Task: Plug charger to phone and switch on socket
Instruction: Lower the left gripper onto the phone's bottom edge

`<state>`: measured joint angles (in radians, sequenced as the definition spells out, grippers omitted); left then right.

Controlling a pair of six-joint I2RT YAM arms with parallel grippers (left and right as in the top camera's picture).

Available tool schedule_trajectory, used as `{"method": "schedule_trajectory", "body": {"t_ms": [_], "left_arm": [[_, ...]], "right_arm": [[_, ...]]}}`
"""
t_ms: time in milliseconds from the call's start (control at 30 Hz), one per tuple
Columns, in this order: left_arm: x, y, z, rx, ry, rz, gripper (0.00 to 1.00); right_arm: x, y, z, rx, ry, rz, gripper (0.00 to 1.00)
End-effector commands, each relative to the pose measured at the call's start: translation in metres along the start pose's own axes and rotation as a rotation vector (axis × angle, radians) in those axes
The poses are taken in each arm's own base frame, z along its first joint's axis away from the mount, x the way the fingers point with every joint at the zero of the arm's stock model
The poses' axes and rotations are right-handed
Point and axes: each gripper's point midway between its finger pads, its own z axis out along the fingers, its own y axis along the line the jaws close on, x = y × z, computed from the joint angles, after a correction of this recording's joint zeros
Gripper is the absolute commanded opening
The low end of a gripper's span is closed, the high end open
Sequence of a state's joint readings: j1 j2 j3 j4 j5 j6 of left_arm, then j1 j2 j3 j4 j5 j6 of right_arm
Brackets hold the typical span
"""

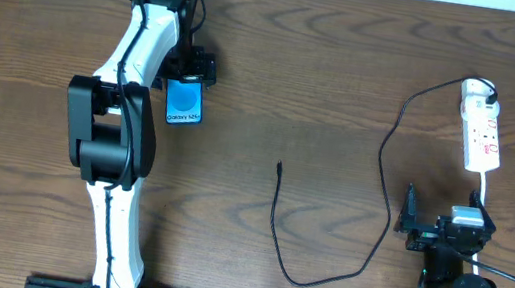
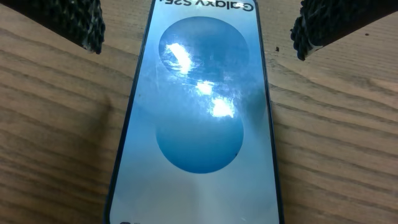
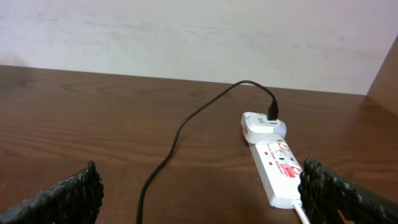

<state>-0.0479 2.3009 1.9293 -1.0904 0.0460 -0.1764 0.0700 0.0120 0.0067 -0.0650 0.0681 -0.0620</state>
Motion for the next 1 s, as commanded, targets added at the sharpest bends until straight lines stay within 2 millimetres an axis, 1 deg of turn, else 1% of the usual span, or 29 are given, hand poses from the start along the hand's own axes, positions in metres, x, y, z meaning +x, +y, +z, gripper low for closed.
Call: {"method": "schedule_trajectory", "body": {"t_ms": [0,67,367,533,733,967], "left_arm": [[0.000,0.001,0.008,-0.015,0.006,0.001,0.98],[-0.004,0.001,0.008,-0.012,-0.007,0.000,0.98],[-0.006,0.001,0.008,-0.009,-0.018,-0.012,0.98],[-0.009,0.006,0.008,-0.004,-0.021,-0.030,0.98],[-0.012,0.016,0.007,-0.001,-0.022,-0.055,0.98],[-0.010,0.016,0.007,-0.003,-0.016,-0.046,0.98]], "right_arm": [[0.000,-0.001,0.000,0.005,-0.001,0.005,0.99],[0.000,-0.001,0.000,0.005,-0.001,0.005,0.99],[0.000,-0.001,0.000,0.005,-0.001,0.005,0.99],[0.000,-0.001,0.000,0.005,-0.001,0.005,0.99],[0.000,-0.001,0.000,0.005,-0.001,0.005,0.99],[0.000,-0.001,0.000,0.005,-0.001,0.005,0.99]]}}
